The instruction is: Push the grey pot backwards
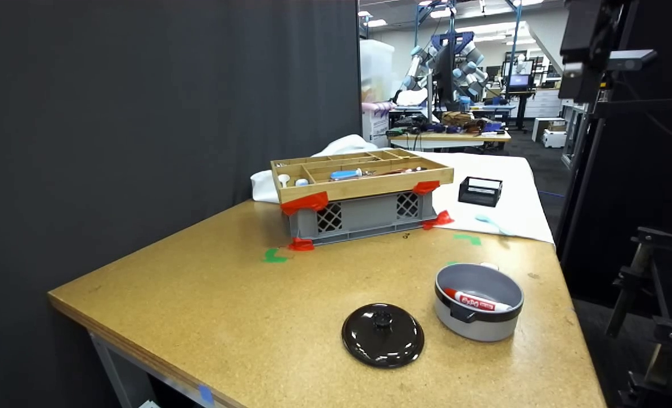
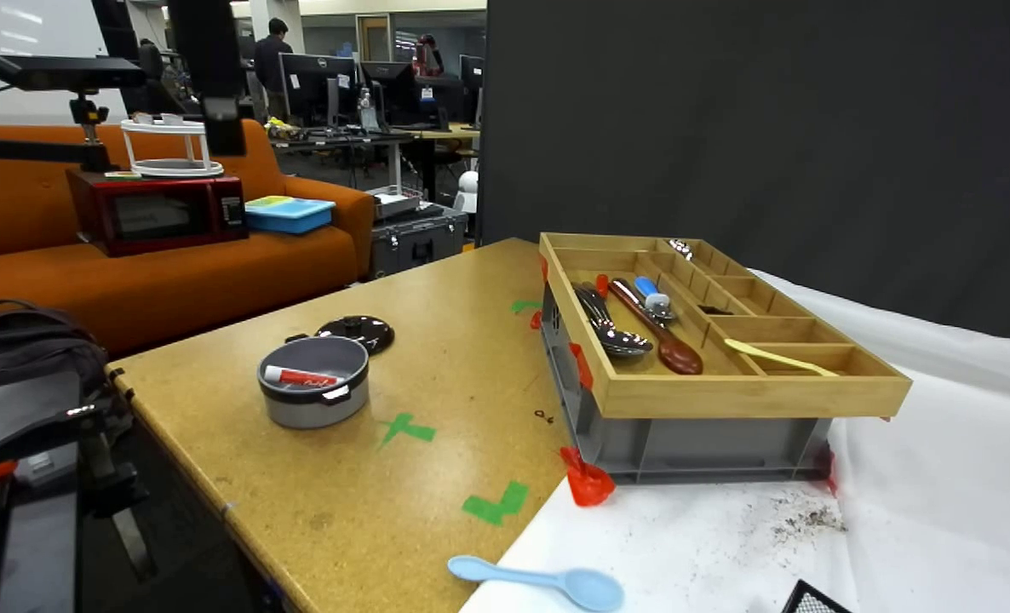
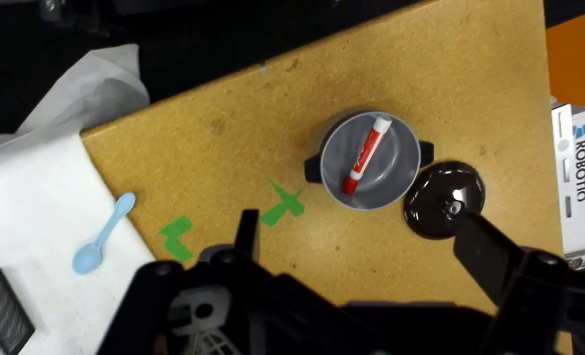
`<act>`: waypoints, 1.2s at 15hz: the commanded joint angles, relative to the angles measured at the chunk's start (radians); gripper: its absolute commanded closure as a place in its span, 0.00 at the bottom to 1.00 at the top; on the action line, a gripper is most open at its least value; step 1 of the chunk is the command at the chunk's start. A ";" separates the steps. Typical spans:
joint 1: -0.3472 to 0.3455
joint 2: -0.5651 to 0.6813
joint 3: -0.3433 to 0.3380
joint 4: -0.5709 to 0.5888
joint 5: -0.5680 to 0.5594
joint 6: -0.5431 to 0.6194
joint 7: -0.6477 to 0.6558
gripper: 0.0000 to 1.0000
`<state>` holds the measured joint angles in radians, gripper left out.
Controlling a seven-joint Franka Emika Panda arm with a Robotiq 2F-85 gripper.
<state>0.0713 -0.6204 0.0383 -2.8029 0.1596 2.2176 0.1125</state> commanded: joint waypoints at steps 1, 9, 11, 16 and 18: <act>0.054 0.055 -0.011 -0.022 0.112 0.120 -0.015 0.00; 0.124 0.301 0.119 -0.016 0.090 0.305 0.045 0.00; 0.094 0.367 0.179 -0.015 0.000 0.381 0.146 0.00; 0.114 0.403 0.170 -0.006 -0.016 0.390 0.175 0.00; 0.109 0.402 0.169 -0.003 -0.017 0.390 0.176 0.00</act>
<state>0.1800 -0.2171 0.2088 -2.8063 0.1429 2.6098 0.2886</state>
